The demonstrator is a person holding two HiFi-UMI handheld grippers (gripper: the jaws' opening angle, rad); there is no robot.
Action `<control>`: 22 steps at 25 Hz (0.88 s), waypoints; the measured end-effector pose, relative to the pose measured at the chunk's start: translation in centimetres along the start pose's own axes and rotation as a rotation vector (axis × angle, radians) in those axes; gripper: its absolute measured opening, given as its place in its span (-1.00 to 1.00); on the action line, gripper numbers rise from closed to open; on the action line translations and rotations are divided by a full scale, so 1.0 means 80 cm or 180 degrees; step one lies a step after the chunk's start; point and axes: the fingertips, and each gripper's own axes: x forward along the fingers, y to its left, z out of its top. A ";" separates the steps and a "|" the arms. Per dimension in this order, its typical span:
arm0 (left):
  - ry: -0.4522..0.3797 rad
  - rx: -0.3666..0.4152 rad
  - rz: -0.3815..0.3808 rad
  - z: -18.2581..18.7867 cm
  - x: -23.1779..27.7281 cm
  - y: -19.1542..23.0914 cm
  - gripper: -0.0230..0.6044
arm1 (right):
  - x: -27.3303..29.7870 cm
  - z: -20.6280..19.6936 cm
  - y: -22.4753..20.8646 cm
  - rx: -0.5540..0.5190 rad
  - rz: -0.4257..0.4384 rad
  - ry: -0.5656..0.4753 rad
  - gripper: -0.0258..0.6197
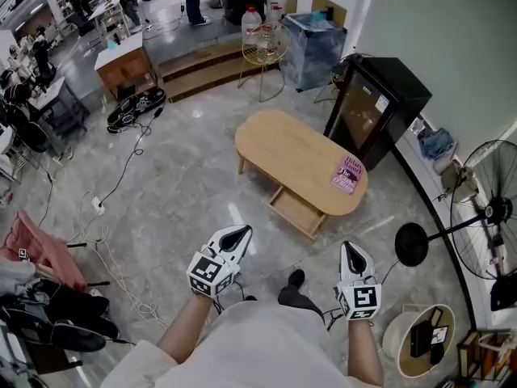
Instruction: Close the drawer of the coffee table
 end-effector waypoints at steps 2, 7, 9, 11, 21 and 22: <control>0.0008 0.0008 0.0031 0.003 0.017 0.001 -0.90 | 0.014 0.001 -0.015 0.0009 0.0048 -0.0013 -0.89; 0.0012 -0.0008 0.0138 0.015 0.072 0.007 -0.90 | 0.049 -0.003 -0.058 -0.0020 0.0201 0.0014 -0.89; 0.0017 -0.0015 0.0137 0.019 0.097 0.005 -0.90 | 0.062 -0.006 -0.080 -0.0033 0.0239 0.0032 -0.89; 0.0021 -0.0029 0.0128 0.021 0.121 0.001 -0.90 | 0.075 -0.007 -0.101 -0.0056 0.0265 0.0046 -0.89; 0.0103 -0.0133 0.0271 0.023 0.203 -0.004 -0.90 | 0.115 -0.030 -0.180 -0.0065 0.0437 0.0249 -0.89; 0.0115 -0.0137 0.0292 0.023 0.209 -0.004 -0.90 | 0.119 -0.032 -0.187 -0.0060 0.0454 0.0265 -0.89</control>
